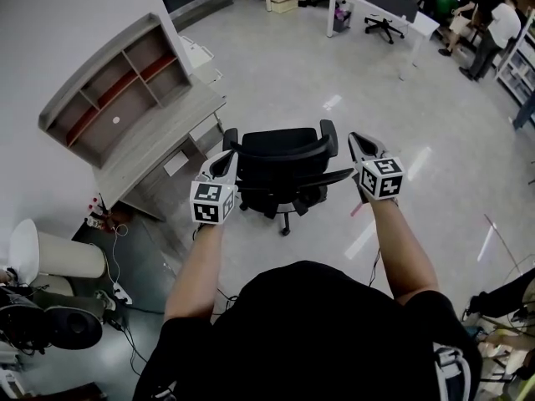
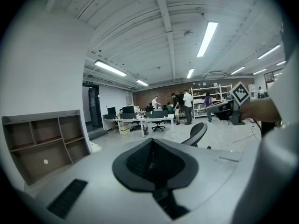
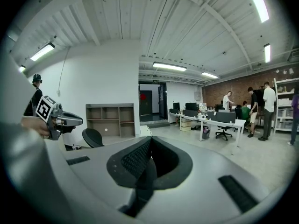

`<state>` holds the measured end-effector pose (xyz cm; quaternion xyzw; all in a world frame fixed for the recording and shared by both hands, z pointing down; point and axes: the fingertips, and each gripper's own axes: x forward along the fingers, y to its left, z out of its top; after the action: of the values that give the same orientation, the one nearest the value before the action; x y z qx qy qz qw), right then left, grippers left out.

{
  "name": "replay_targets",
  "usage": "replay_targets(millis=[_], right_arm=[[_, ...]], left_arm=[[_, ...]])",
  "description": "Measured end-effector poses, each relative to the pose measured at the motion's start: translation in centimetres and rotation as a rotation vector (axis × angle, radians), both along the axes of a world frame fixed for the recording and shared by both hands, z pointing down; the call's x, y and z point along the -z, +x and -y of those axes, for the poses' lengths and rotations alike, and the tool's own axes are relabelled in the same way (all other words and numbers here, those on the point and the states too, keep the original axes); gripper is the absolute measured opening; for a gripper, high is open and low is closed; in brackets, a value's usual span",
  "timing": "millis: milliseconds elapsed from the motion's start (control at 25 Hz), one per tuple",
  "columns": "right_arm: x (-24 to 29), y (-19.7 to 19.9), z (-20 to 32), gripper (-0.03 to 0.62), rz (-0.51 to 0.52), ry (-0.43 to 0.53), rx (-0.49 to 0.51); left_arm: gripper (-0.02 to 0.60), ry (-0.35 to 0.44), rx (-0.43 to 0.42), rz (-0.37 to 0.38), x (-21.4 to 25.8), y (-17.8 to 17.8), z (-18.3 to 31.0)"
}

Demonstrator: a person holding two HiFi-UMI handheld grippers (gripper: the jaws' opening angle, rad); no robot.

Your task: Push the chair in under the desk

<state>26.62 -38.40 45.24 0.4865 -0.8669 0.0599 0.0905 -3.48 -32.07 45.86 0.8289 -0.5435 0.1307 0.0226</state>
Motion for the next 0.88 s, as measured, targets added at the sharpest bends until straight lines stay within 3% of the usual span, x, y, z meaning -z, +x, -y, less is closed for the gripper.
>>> replay_targets(millis=[880], right_arm=[[0.2,-0.8,-0.4,-0.003,-0.042,-0.007,-0.026]], left_arm=[[0.011,-0.007,-0.037,-0.004,-0.3,-1.8,0.9]])
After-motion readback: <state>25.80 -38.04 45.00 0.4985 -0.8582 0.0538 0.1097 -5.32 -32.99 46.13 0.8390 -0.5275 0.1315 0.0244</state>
